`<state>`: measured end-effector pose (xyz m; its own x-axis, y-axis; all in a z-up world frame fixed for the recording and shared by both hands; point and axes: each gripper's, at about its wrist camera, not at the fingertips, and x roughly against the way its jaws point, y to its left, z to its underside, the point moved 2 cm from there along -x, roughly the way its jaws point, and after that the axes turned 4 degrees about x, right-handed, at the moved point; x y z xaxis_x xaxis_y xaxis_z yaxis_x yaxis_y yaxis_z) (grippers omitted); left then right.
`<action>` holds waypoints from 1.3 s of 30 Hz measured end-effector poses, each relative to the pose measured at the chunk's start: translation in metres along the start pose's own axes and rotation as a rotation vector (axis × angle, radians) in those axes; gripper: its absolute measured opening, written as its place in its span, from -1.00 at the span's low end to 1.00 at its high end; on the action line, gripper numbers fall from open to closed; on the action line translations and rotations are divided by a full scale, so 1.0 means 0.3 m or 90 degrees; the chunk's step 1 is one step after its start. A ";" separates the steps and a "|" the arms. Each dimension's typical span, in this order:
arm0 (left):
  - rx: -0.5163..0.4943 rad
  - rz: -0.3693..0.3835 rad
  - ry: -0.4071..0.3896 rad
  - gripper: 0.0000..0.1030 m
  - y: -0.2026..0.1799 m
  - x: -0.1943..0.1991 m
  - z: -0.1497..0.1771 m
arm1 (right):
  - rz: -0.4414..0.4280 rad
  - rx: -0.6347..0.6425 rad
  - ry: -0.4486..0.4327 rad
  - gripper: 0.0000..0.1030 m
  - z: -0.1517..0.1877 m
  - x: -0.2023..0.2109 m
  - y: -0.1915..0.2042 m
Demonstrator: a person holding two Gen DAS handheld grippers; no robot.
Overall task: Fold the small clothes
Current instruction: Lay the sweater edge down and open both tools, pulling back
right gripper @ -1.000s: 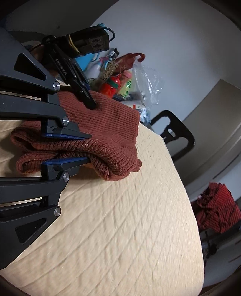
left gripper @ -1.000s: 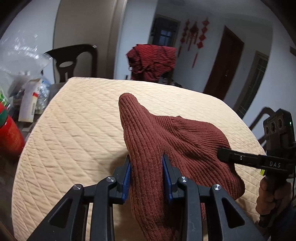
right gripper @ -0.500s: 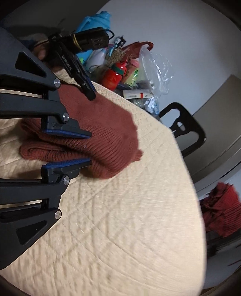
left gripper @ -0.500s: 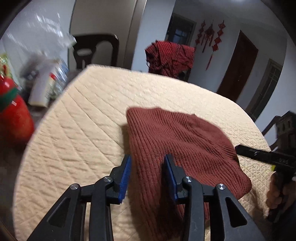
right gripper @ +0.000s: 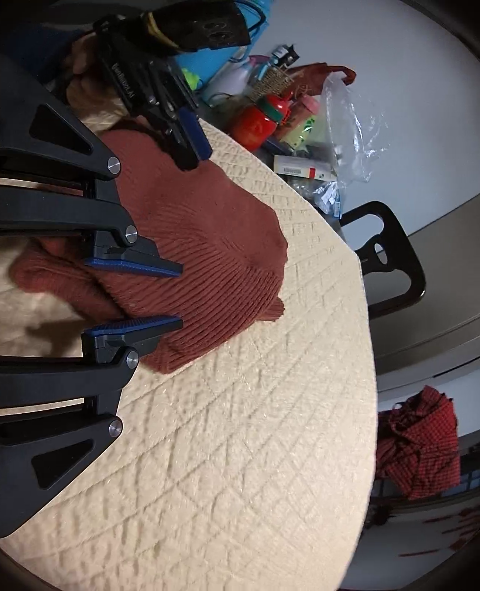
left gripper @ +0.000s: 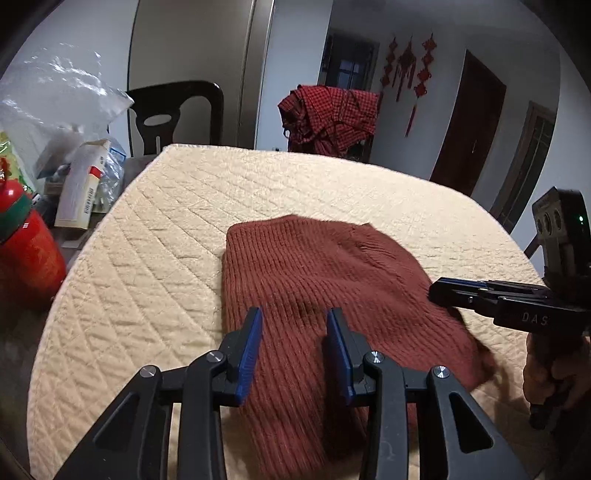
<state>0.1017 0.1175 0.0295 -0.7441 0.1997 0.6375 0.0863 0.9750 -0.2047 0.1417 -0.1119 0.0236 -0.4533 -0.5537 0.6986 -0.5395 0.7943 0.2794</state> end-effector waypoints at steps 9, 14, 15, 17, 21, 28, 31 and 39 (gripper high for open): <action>0.010 0.002 0.007 -0.27 -0.020 0.107 0.146 | -0.004 0.101 0.011 -0.88 0.152 0.083 0.132; 0.027 0.006 0.033 -0.27 -0.003 0.065 0.154 | -0.007 0.085 0.018 -1.00 0.170 0.049 0.099; 0.027 0.005 0.038 -0.27 -0.002 0.060 0.154 | -0.005 0.086 0.019 -1.00 0.170 0.050 0.100; 0.021 -0.001 0.035 -0.27 -0.009 0.064 0.153 | -0.003 0.085 0.020 -1.00 0.174 0.063 0.103; 0.030 -0.019 0.030 -0.26 -0.018 0.099 0.155 | 0.013 0.094 0.013 -0.96 0.190 0.121 0.116; 0.035 -0.064 0.026 -0.01 -0.053 0.169 0.180 | 0.036 0.105 0.014 -0.64 0.233 0.179 0.138; 0.016 -0.081 0.026 0.08 -0.069 0.185 0.205 | 0.056 0.112 0.028 -0.62 0.257 0.180 0.141; 0.008 -0.097 0.062 0.13 -0.051 0.166 0.255 | 0.091 0.130 0.047 -0.33 0.309 0.169 0.145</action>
<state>0.0126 0.1052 0.0075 -0.6804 0.0590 0.7304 -0.0314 0.9935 -0.1095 0.0296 -0.1286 0.0103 -0.4856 -0.4137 0.7701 -0.6095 0.7917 0.0409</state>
